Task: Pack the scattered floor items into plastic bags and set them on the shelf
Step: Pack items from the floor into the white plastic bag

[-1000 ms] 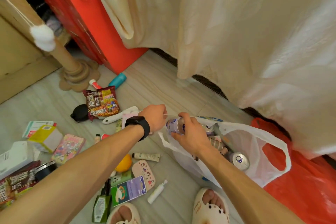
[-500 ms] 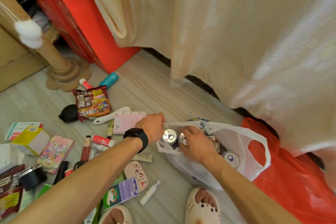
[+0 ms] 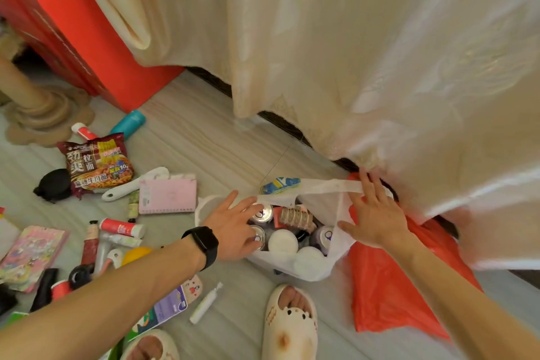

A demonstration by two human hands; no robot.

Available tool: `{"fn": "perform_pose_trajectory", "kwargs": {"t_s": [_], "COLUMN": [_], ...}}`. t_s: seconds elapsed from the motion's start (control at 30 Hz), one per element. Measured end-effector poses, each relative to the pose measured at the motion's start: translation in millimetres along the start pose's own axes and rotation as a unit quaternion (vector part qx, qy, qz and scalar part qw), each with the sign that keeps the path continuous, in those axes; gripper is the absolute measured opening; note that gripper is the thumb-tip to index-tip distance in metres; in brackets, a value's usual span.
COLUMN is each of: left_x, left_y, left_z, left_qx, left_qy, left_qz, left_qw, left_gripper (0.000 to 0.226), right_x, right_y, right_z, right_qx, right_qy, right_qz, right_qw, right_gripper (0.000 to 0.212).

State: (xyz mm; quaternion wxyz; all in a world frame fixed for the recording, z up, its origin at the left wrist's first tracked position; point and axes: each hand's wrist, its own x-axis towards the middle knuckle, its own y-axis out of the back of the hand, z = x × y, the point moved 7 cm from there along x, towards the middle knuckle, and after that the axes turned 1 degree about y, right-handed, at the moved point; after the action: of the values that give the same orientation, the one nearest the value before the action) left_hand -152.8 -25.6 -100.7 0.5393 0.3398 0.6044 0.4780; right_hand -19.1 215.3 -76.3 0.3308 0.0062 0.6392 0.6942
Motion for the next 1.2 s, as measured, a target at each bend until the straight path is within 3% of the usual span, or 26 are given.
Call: {"fn": "perform_pose_trajectory", "kwargs": {"t_s": [0.13, 0.23, 0.33, 0.4, 0.6, 0.73, 0.83, 0.9, 0.97, 1.07, 1.13, 1.2], "left_x": [-30.4, -38.3, -31.2, -23.7, -20.5, -34.8, -20.0, -0.3, 17.5, 30.6, 35.4, 37.8], "left_y": [-23.2, -19.4, -23.8, -23.4, -12.8, -20.8, 4.8, 19.7, 13.8, -9.1, -9.1, -2.5], "left_z": [11.5, 12.5, 19.5, 33.5, 49.9, 59.9, 49.7, 27.2, 4.3, -30.5, -50.8, -64.3], "left_qx": [0.022, 0.039, 0.017, 0.003, 0.034, 0.081, -0.07, -0.164, -0.125, -0.001, 0.052, 0.089], "left_qy": [-0.023, -0.06, -0.07, -0.072, -0.142, -0.205, -0.09, 0.032, 0.091, 0.132, 0.161, 0.172], "left_qz": [-0.125, -0.042, -0.058, -0.084, 0.014, 0.039, 0.106, 0.111, 0.058, -0.055, -0.059, -0.055], "left_qw": [0.992, 0.997, 0.996, 0.994, 0.989, 0.975, 0.988, 0.98, 0.986, 0.99, 0.984, 0.979], "left_gripper": [0.048, 0.037, 0.053, 0.048, 0.025, 0.01, 0.039, 0.048, 0.053, 0.066, 0.074, 0.08], "right_x": [8.9, 1.4, -19.1, -27.3, -27.8, -34.8, -24.8, -19.7, -14.8, 2.0, 12.6, 21.2], "right_y": [-2.4, 5.8, 6.1, -5.4, -23.0, -35.3, -25.8, -13.9, -8.0, -18.5, -22.0, -19.2], "right_z": [-4.5, -17.3, -59.3, -78.8, -15.7, -19.3, -29.9, -49.7, -69.7, -55.2, -29.7, -11.9], "right_qx": [0.084, 0.156, 0.089, 0.043, -0.034, -0.046, 0.026, 0.09, 0.098, 0.056, 0.01, 0.009], "right_qy": [-0.056, -0.078, 0.066, 0.139, 0.12, 0.118, 0.095, 0.143, 0.168, 0.067, 0.004, -0.022], "right_qz": [-0.009, 0.086, 0.204, 0.195, 0.152, 0.103, 0.138, 0.178, 0.153, 0.01, -0.058, -0.064], "right_qw": [0.995, 0.981, 0.973, 0.97, 0.98, 0.987, 0.986, 0.969, 0.969, 0.996, 0.998, 0.998], "right_gripper": [0.075, 0.059, 0.042, 0.038, 0.043, 0.026, 0.014, 0.024, 0.041, 0.064, 0.087, 0.1]}}
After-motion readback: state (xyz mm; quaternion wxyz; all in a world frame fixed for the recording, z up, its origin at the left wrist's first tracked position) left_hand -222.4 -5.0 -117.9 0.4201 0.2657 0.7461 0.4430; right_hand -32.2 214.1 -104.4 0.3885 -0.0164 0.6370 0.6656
